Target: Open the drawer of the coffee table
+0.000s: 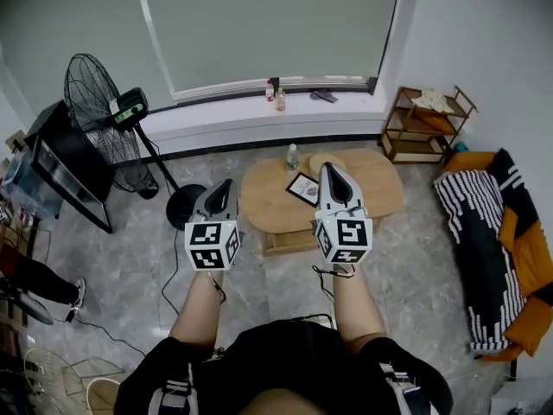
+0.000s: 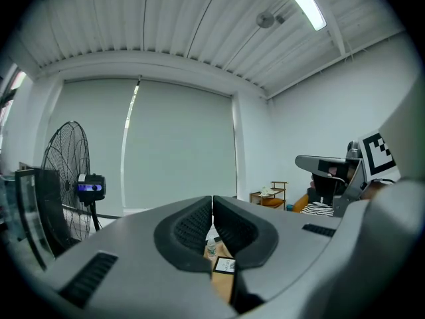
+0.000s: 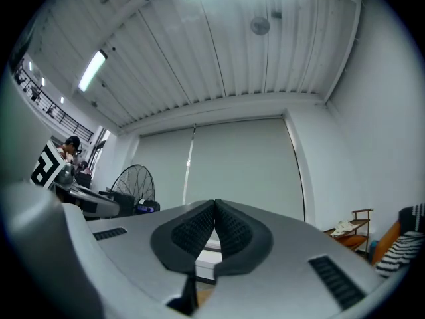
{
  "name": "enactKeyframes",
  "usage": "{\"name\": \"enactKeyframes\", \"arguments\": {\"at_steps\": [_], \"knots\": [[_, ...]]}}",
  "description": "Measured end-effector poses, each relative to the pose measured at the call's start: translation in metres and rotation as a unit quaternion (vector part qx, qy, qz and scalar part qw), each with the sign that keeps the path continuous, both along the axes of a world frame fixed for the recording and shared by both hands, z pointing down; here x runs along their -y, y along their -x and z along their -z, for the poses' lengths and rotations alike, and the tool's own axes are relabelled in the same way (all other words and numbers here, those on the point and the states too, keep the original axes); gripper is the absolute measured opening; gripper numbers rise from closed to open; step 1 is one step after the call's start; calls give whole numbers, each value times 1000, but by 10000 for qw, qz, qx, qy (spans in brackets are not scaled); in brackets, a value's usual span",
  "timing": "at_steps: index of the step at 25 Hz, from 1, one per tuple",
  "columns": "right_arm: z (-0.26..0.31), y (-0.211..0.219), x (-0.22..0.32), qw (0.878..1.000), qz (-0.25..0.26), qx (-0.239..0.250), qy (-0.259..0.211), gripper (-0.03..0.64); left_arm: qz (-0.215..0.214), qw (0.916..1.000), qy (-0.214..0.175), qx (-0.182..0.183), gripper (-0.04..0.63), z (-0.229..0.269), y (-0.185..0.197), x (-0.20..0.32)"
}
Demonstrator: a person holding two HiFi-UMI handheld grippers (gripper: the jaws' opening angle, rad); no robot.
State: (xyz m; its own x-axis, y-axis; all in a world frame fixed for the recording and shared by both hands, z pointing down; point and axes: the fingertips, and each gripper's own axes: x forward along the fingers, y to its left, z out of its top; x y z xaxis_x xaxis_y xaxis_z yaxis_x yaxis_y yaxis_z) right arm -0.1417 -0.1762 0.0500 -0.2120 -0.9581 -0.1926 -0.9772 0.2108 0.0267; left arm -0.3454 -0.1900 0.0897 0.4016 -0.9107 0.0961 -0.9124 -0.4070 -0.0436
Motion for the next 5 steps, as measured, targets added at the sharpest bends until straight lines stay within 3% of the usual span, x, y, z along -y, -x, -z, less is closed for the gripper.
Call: {"name": "enactKeyframes", "arguments": {"at_steps": [5], "knots": [[0,-7,-10,10000,-34,-7,6,14,-73,10000,-46,30,25,3,-9,-11]]}}
